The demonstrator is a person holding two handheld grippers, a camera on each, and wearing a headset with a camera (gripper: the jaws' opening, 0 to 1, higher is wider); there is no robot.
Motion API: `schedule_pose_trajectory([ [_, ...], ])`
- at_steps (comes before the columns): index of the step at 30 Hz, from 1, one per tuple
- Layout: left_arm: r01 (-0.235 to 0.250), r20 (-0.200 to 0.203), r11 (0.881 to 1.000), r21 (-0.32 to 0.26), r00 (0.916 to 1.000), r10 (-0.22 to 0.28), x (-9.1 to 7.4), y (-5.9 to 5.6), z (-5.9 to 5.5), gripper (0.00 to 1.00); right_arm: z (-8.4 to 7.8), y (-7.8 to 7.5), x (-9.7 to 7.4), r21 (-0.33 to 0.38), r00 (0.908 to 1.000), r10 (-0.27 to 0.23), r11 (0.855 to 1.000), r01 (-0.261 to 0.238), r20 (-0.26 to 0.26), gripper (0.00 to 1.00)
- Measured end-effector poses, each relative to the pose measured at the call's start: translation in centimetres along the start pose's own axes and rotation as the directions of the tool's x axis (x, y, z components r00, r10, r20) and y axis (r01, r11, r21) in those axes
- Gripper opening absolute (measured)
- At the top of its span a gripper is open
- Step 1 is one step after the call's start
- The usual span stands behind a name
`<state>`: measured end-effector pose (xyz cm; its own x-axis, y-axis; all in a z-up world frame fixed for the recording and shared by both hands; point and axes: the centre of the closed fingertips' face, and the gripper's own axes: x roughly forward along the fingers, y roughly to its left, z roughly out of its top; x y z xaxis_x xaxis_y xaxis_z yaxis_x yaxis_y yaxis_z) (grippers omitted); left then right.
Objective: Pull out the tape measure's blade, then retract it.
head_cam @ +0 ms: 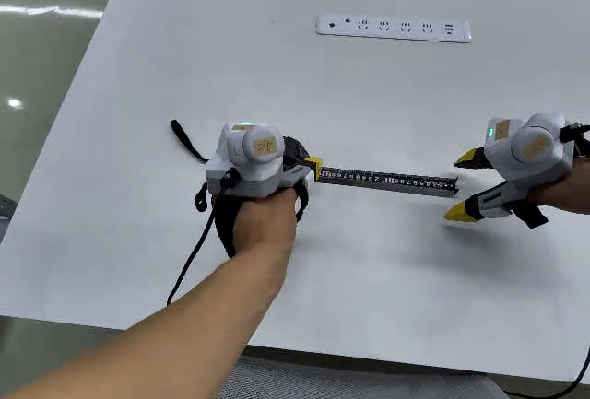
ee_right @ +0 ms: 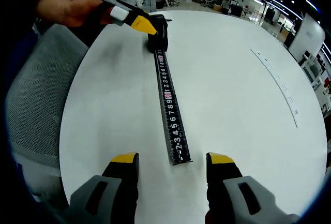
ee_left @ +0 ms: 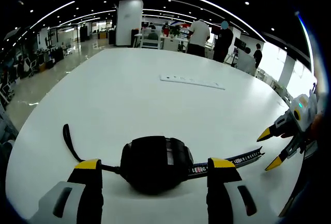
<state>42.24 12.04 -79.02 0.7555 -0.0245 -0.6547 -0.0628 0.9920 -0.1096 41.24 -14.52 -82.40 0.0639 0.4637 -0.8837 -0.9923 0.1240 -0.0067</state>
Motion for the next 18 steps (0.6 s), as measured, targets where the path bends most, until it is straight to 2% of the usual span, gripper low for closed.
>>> schedule_pose_trajectory([
  [6, 0.000, -0.007, 1.000, -0.005, 1.0000, 0.000, 0.3, 0.1, -0.3, 0.78, -0.5, -0.3, 0.3, -0.077, 0.9989, 0.023, 0.997, -0.026, -0.040, 0.40],
  [12, 0.004, -0.010, 1.000, -0.007, 0.9999, -0.004, 0.4, 0.2, -0.5, 0.74, -0.6, -0.6, 0.4, -0.092, 0.9980, 0.041, 0.995, -0.045, -0.049, 0.29],
  [18, 0.010, -0.017, 1.000, -0.005, 0.9998, -0.010, 0.7, 0.1, -0.6, 0.73, -1.1, -0.5, 0.8, -0.114, 0.9947, 0.068, 0.991, -0.077, -0.076, 0.24],
])
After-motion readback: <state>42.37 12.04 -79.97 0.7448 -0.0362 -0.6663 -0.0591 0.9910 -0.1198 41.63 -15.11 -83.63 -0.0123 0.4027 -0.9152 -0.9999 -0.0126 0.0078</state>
